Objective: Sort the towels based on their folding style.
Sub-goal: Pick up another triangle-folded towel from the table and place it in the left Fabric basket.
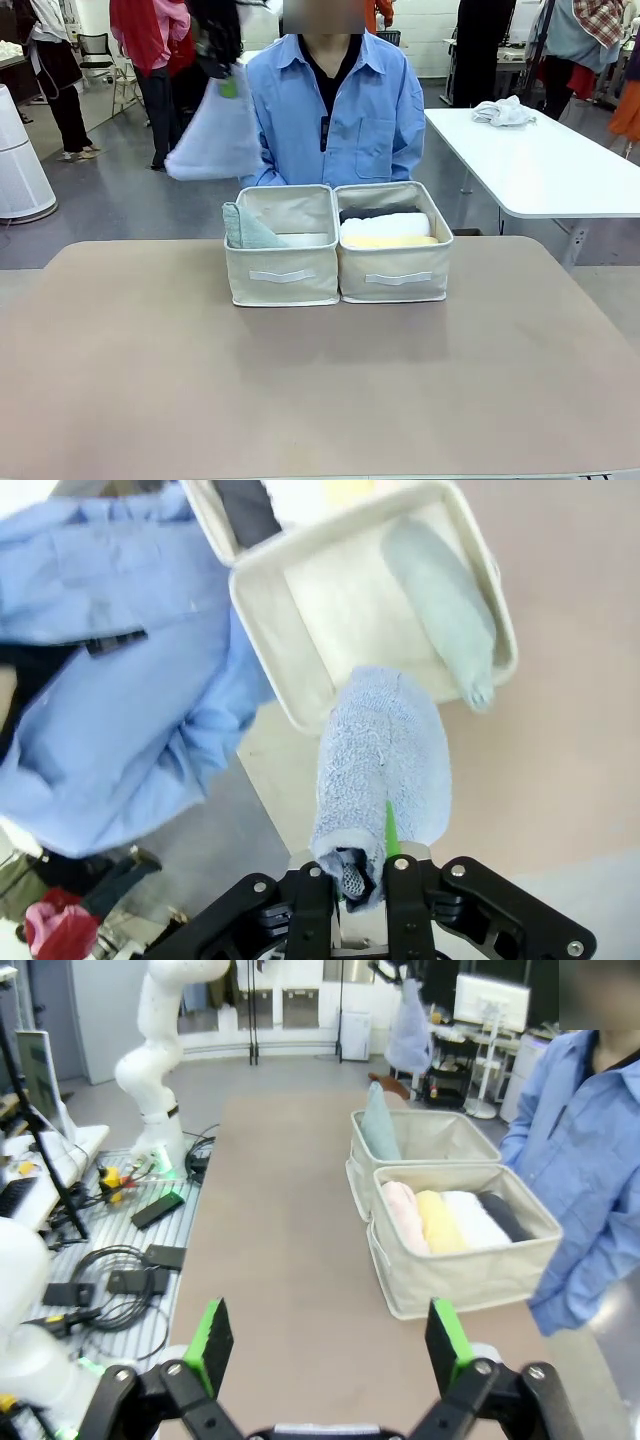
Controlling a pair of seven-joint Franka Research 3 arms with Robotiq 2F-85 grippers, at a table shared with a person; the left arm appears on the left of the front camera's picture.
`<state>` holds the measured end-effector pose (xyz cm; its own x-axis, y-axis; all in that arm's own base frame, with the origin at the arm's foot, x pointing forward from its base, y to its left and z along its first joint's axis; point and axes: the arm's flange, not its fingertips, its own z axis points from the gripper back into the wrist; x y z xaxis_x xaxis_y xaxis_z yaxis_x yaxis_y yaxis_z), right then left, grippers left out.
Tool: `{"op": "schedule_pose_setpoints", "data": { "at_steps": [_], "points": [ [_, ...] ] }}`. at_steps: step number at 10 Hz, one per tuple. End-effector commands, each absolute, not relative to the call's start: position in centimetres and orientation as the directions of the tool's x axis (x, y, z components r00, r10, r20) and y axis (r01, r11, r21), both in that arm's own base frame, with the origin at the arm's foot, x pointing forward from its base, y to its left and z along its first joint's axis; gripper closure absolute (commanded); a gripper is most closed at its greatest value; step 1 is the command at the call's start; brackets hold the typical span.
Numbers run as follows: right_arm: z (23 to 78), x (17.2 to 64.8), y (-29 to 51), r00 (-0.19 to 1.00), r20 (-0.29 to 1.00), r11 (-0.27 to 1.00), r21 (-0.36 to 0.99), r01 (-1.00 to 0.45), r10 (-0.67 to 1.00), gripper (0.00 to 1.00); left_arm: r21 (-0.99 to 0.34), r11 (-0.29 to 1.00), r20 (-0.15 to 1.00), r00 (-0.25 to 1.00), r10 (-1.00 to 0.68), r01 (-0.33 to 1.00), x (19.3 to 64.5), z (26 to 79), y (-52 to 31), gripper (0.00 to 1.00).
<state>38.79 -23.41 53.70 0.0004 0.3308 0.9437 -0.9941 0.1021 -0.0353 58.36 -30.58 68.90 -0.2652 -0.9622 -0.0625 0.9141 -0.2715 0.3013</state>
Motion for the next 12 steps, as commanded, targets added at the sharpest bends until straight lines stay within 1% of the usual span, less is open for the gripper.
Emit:
{"op": "schedule_pose_setpoints", "data": {
  "at_steps": [1,4,8,10,12],
  "points": [
    [53.6,38.5,-23.3,-0.01,0.946,0.092,-0.043,-0.995,0.324,0.0,0.267,-0.283,-0.052,-0.28,-0.959,0.921,64.0,70.5,-35.6,0.84],
    [53.6,38.5,-23.3,-0.01,0.946,0.092,-0.043,-0.995,0.324,0.0,0.255,-0.183,0.022,-0.195,-0.981,0.949,65.3,67.4,-38.8,0.84],
    [53.6,38.5,-23.3,-0.01,0.946,0.092,-0.043,-0.995,0.324,0.0,0.31,-0.193,0.089,-0.231,-0.969,0.931,64.9,67.2,-40.5,0.84],
    [53.6,38.5,-23.3,-0.01,0.946,0.092,-0.043,-0.995,0.324,0.0,0.287,-0.156,0.118,-0.196,-0.973,0.945,65.1,66.5,-40.5,0.84],
    [53.6,38.5,-23.3,-0.01,0.946,0.092,-0.043,-0.995,0.324,0.0,0.22,-0.134,0.157,-0.171,-0.973,0.966,65.9,64.5,-39.8,0.84]
  ]
}}
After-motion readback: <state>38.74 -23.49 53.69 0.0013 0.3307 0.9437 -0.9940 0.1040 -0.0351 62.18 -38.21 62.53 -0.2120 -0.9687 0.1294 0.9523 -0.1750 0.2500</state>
